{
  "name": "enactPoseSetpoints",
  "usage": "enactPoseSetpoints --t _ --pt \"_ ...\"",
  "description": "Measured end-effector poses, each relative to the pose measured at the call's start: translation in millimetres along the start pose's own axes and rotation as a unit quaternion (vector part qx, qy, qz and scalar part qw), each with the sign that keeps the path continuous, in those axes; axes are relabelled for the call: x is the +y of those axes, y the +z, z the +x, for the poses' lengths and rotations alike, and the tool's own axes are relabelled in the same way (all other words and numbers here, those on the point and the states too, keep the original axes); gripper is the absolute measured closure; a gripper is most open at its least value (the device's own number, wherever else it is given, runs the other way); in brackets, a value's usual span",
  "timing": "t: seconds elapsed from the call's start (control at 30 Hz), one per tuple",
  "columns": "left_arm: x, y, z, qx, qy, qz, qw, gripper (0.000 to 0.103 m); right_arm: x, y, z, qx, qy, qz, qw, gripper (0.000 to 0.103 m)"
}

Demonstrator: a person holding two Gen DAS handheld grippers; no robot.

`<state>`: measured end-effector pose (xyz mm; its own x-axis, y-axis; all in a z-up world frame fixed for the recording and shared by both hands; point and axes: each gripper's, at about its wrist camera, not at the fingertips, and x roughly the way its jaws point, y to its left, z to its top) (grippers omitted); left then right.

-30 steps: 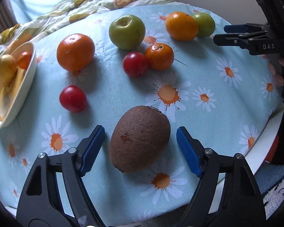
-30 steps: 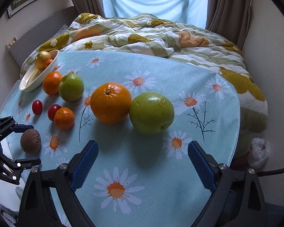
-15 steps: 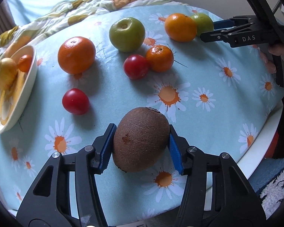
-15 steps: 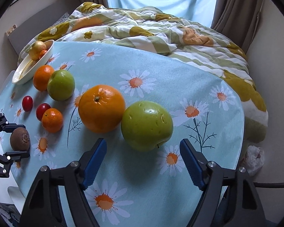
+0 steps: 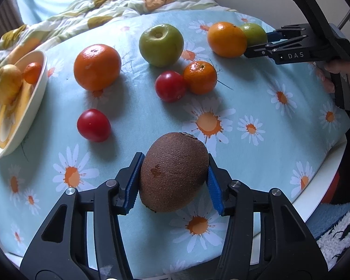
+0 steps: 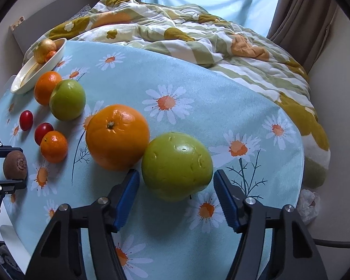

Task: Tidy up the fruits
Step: 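Lift the kiwi with the left gripper while the right gripper grasps the green pomelo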

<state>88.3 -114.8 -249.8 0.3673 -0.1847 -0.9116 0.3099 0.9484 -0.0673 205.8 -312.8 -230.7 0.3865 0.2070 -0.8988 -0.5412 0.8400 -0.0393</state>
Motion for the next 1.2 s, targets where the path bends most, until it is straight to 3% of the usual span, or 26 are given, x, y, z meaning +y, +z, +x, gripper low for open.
enactPoseSetpoints --t 0.33,0.67,0.93,1.2 --pt "1 1 -3 -0.007 -0.002 -0.015 0.9999 0.047 -2 0 -2 -0.008 -0.001 0.004 1.0 0.053" --pt "3 4 -19 -0.026 -0.004 -0.029 0.9992 0.047 -4 -4 -29 -0.031 -0.004 0.031 0.999 0.053" --pt "6 14 -54 -0.059 0.0 -0.04 0.9974 0.048 1 -3 -62 -0.05 -0.002 0.049 0.998 0.053" --pt "28 25 -99 -0.1 0.005 -0.055 0.9935 0.048 30 10 -100 -0.072 0.008 0.057 0.996 0.053"
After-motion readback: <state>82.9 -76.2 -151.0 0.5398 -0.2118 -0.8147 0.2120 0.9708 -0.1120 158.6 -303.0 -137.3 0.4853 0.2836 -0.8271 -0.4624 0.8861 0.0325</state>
